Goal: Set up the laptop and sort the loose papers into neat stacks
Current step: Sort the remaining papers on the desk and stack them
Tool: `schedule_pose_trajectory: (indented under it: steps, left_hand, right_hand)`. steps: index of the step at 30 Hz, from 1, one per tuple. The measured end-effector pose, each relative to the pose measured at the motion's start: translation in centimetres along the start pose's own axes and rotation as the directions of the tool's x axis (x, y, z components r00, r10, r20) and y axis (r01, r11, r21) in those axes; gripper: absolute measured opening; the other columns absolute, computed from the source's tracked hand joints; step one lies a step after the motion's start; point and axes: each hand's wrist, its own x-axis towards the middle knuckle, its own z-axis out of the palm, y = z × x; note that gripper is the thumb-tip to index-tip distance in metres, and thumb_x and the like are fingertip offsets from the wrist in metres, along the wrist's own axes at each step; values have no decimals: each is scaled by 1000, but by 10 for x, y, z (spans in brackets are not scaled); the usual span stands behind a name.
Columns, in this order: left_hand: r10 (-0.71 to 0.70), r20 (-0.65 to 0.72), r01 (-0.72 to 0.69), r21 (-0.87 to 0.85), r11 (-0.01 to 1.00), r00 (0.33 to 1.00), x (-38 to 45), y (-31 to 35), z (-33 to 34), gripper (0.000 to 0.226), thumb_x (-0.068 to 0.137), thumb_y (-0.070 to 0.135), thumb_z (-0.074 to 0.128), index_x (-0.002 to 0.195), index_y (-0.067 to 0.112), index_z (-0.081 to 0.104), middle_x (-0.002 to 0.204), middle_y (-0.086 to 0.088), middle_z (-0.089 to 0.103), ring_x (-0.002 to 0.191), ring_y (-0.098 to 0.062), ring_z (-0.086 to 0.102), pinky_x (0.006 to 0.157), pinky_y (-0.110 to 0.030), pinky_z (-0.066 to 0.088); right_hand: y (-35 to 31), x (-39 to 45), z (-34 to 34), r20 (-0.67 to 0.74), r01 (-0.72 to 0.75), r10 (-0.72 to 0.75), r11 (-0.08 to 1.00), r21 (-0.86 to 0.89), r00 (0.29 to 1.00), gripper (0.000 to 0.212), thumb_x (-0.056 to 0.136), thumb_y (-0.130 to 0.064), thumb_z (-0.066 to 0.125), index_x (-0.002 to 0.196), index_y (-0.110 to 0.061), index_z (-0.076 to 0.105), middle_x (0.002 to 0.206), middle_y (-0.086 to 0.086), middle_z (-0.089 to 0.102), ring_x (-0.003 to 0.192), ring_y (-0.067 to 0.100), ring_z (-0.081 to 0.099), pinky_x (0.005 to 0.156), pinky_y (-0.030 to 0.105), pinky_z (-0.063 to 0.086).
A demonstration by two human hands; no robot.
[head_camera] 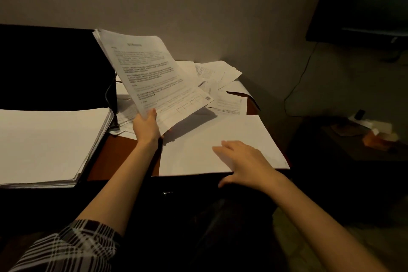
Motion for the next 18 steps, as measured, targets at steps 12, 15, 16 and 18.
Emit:
schedule_pose_trajectory:
  steps: [12,15,16,18]
  left_hand:
    - [59,4,-59,56,997,998,-4,3,1,34,99,19,49,130,4,50,121,-7,59,106,-21,55,75,-22,48]
    - [47,-1,-47,50,998,999,-4,3,1,34,100,20,48,131,6,50,119,-4,58,100,-15,53,74,-21,48]
    - [50,-4,-50,41,998,999,-4,3,1,34,100,20,47,131,7,50,119,-4,58,100,-15,53,75,-22,48]
    - [54,4,-54,25,998,999,-4,1,0,32,100,20,47,129,8,51,117,-3,59,99,-18,58,75,-28,53]
  right_hand:
    - [64,-1,-91,-701,-4,255,941,338,666,18,89,3,53,92,-4,70,75,5,61,71,18,56,63,32,42]
    - [78,15,-109,-804,-13,405,896,444,435,22,96,-16,51,85,-2,63,75,9,60,66,21,56,62,34,49]
    - [79,21,-111,-835,20,418,891,454,357,28,98,-24,49,87,-1,62,76,7,61,63,16,55,59,25,49]
    - [74,28,-105,-882,111,376,901,419,284,34,100,-28,44,94,0,63,79,3,61,59,8,54,55,9,43]
